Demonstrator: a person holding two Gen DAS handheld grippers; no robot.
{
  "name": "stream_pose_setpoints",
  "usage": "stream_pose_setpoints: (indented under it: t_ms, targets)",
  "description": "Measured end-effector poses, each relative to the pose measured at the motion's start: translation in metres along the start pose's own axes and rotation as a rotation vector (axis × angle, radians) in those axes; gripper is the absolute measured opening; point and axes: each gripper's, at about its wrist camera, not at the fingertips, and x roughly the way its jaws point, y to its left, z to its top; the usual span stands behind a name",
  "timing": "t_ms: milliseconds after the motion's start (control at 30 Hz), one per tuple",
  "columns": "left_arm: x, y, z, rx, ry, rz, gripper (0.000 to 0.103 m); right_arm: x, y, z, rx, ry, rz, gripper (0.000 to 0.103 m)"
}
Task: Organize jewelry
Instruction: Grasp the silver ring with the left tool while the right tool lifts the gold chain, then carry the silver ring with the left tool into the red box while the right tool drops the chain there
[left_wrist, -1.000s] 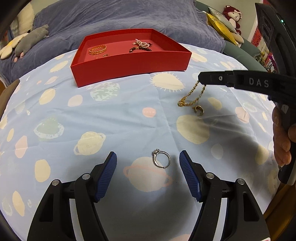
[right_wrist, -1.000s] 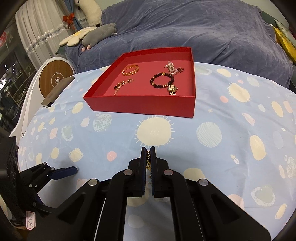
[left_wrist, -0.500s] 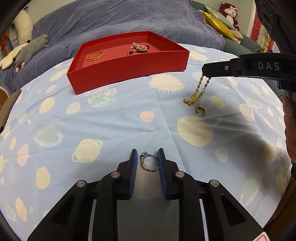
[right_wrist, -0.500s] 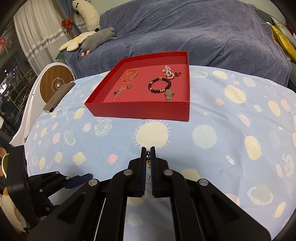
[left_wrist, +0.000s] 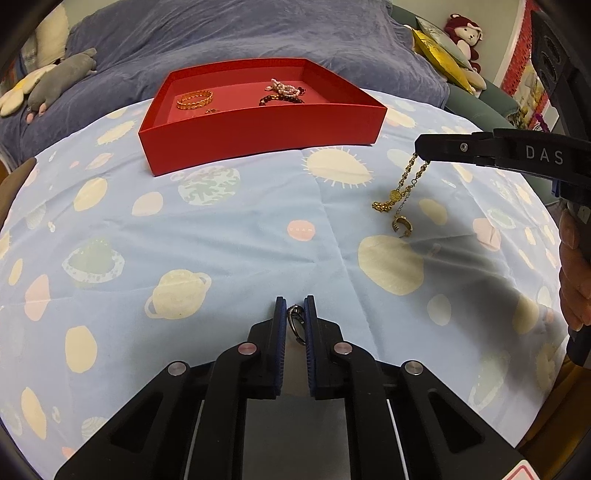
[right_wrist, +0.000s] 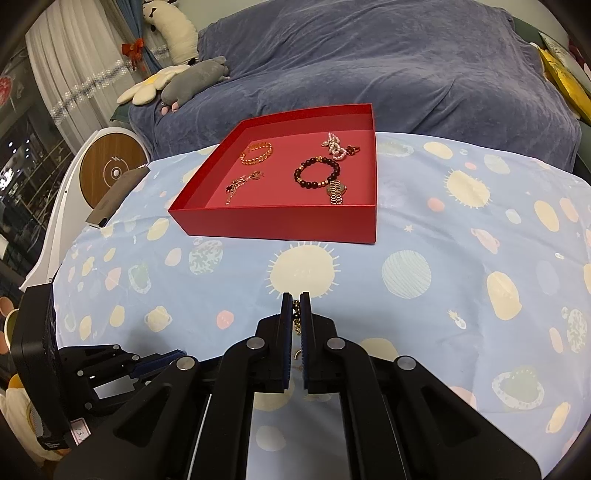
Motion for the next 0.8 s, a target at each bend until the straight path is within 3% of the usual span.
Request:
stream_pose_setpoints:
  t_ms: [300,800]
  targets:
    - [-0.009,0.004,0.010,-0.020,-0.025,-0.011,0.007,-0.006,-0.001,0.006,0.007,-0.019,0.007,0.003]
    - [-0.041,0.039,0.073,-0.125,-0.156,0.044,0.007,-0.030,-0.002,0.034,0.019,-0.105,0.034,0.003]
